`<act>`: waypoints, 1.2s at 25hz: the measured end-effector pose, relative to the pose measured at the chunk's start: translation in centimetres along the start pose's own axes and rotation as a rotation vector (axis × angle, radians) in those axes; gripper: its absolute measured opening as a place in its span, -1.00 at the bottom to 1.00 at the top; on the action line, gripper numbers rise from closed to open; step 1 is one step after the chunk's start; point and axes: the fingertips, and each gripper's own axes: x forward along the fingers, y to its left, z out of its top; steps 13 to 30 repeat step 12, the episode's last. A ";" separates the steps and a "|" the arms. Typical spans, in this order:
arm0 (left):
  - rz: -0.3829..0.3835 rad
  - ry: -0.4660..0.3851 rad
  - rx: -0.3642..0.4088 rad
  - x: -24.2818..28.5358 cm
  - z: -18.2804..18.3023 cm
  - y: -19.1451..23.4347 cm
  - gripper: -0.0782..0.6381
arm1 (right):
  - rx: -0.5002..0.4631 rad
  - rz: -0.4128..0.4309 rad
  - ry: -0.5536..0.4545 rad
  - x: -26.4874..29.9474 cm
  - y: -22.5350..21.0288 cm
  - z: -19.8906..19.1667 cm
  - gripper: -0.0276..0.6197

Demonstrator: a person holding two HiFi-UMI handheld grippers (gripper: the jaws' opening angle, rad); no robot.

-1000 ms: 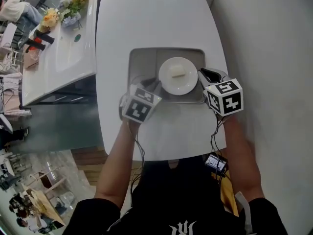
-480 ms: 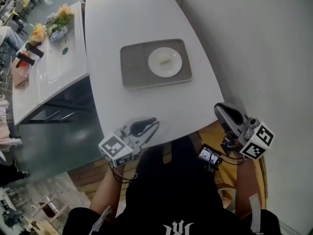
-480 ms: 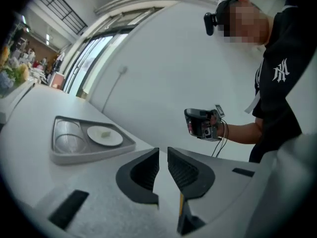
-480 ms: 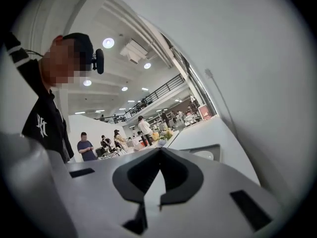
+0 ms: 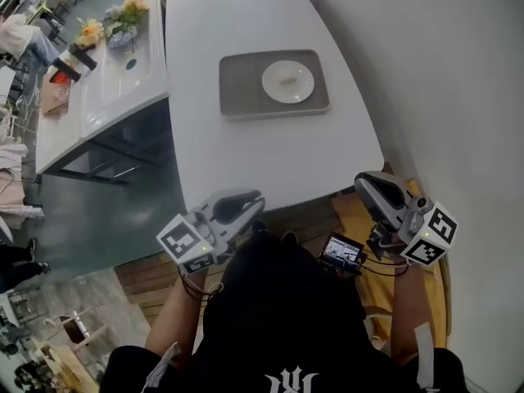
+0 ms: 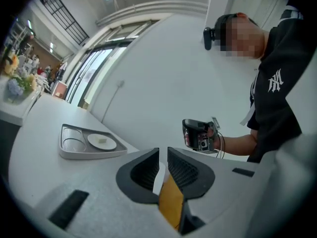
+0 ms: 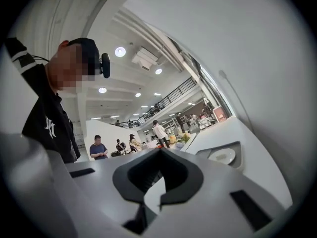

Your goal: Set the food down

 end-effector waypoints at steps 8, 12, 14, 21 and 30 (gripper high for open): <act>0.116 0.022 0.030 -3.3 -1.3 -2.8 -0.67 | -0.008 0.128 -0.064 -1.8 3.0 -0.5 -0.90; 0.146 0.033 0.023 -4.5 -2.3 -3.6 -0.70 | 0.014 0.143 -0.067 -2.1 3.8 -1.5 -0.90; 0.146 0.033 0.023 -4.5 -2.3 -3.6 -0.70 | 0.014 0.143 -0.067 -2.1 3.8 -1.5 -0.90; 0.146 0.033 0.023 -4.5 -2.3 -3.6 -0.70 | 0.014 0.143 -0.067 -2.1 3.8 -1.5 -0.90; 0.146 0.033 0.023 -4.5 -2.3 -3.6 -0.70 | 0.014 0.143 -0.067 -2.1 3.8 -1.5 -0.90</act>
